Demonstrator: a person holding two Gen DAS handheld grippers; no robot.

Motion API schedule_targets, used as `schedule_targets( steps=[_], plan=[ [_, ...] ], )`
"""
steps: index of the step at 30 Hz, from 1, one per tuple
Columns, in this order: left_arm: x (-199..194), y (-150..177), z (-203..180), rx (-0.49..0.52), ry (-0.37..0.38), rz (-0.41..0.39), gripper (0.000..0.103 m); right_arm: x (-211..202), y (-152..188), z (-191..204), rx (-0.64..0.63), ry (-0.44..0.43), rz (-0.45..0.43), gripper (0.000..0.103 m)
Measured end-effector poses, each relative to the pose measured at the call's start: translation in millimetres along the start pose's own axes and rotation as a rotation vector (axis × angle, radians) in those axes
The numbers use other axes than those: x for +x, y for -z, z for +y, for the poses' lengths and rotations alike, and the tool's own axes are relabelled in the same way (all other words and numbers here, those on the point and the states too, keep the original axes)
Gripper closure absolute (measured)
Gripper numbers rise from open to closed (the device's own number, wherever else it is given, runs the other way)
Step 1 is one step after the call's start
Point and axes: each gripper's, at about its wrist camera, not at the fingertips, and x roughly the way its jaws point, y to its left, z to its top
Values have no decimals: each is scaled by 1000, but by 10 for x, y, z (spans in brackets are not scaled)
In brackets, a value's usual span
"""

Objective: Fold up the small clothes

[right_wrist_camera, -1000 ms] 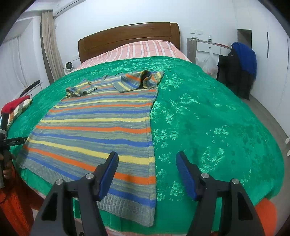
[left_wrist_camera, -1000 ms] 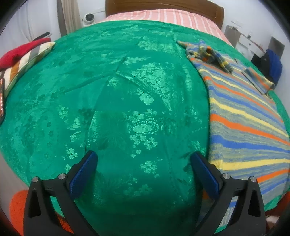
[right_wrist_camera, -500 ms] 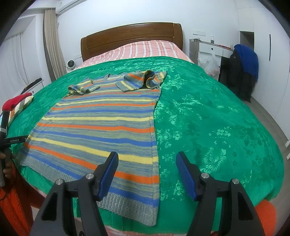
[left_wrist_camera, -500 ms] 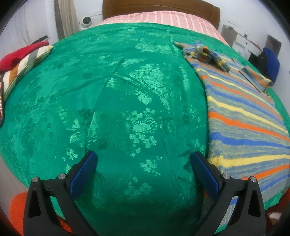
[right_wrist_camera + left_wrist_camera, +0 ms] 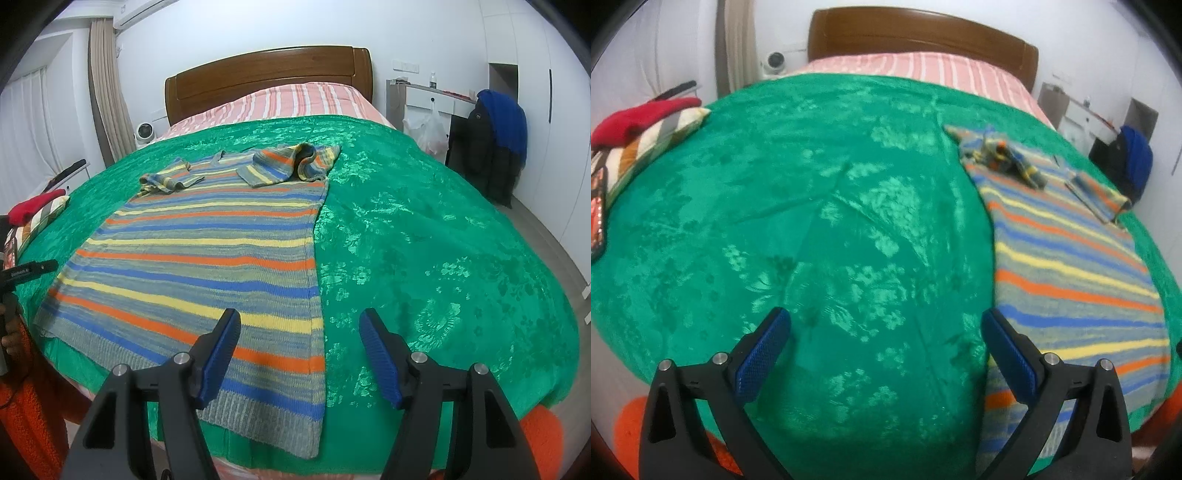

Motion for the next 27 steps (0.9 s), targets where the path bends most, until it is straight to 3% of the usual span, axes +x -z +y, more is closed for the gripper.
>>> schedule_targets(
  steps=[27],
  plan=[
    [38,-25,120,-40,-55,-7,1,10,-4,33,-8,-3,5,36]
  ],
)
